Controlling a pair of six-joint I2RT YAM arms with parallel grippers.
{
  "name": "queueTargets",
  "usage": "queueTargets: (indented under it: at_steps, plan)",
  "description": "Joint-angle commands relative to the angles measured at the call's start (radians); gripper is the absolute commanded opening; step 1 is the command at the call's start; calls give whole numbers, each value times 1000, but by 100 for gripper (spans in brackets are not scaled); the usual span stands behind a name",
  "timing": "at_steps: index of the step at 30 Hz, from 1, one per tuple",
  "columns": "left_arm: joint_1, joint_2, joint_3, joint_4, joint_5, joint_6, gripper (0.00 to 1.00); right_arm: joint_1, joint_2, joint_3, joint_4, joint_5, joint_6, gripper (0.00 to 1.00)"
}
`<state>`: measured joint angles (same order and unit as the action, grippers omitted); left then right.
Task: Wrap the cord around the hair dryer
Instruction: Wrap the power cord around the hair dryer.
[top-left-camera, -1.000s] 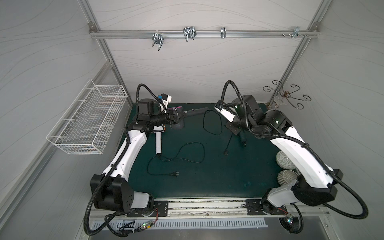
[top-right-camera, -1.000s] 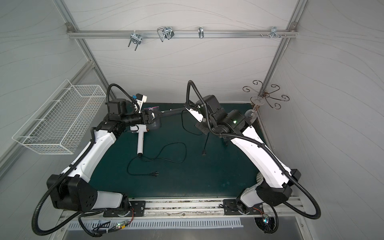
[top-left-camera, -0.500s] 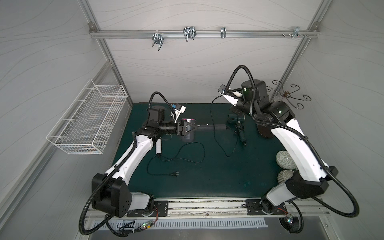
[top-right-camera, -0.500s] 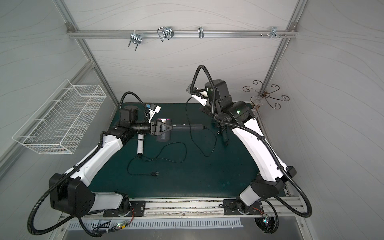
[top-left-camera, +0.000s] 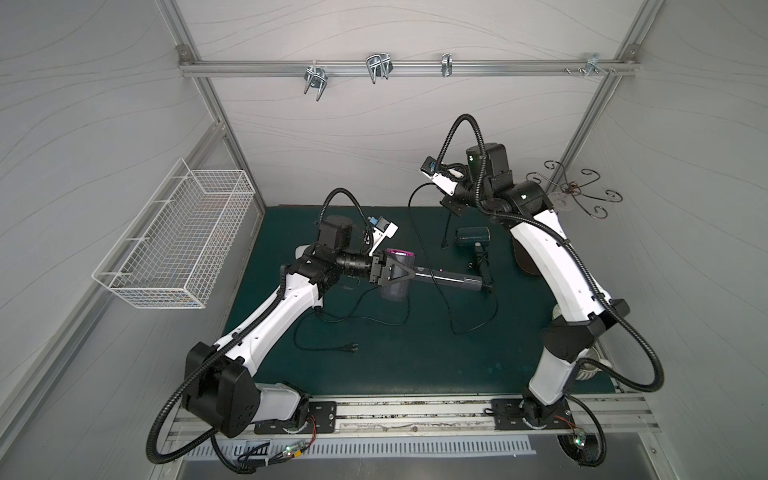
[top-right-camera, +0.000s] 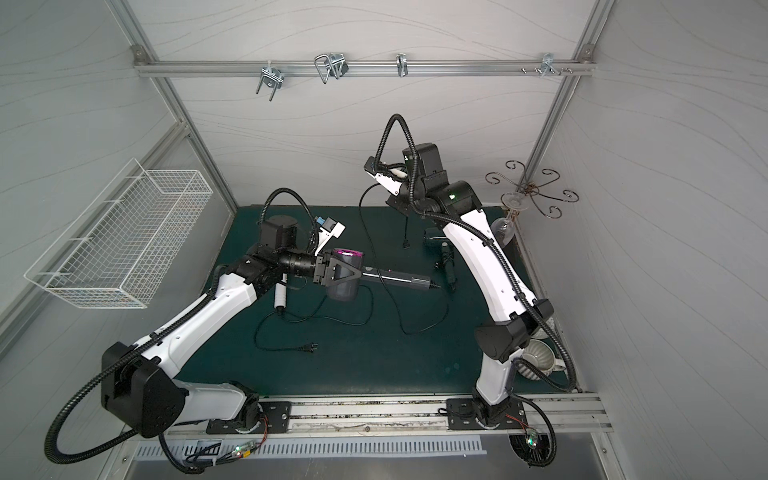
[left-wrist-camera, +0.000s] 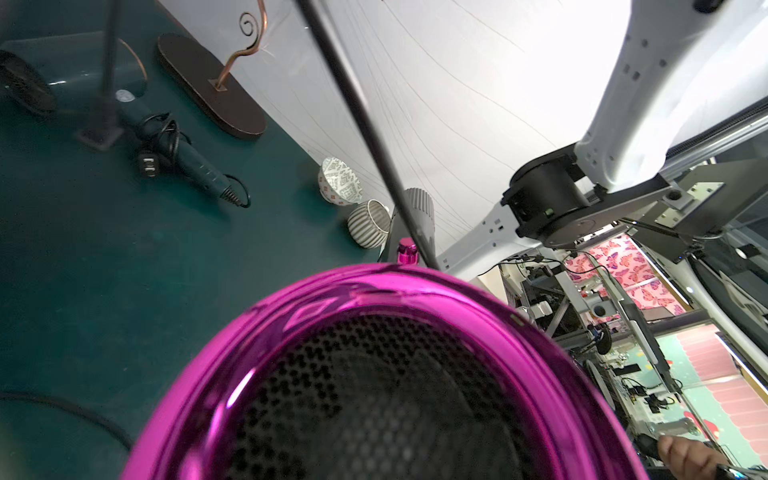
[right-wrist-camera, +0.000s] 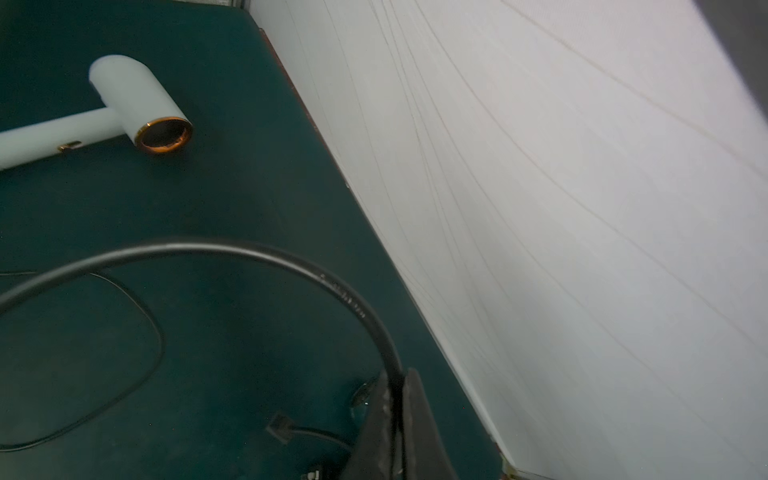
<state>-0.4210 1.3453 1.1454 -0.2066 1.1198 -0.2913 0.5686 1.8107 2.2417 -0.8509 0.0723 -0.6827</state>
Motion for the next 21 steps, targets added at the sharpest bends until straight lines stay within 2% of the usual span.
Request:
queueTargets:
  at_steps: [1,7,13,18,21]
  plan:
    - [-7,-28,33,147,66,-44,0,-64,21,2,15,-156,96,0]
    - [-6,-44,60,297,94,-157,0,-158,15,-152,53,-388,217,0]
    - [11,-39,86,412,96,-234,0,-251,-49,-376,165,-608,363,0]
    - [86,-27,87,572,87,-355,0,-272,-104,-509,205,-712,442,0]
    - [138,-17,80,673,60,-413,0,-262,-156,-620,248,-731,501,0]
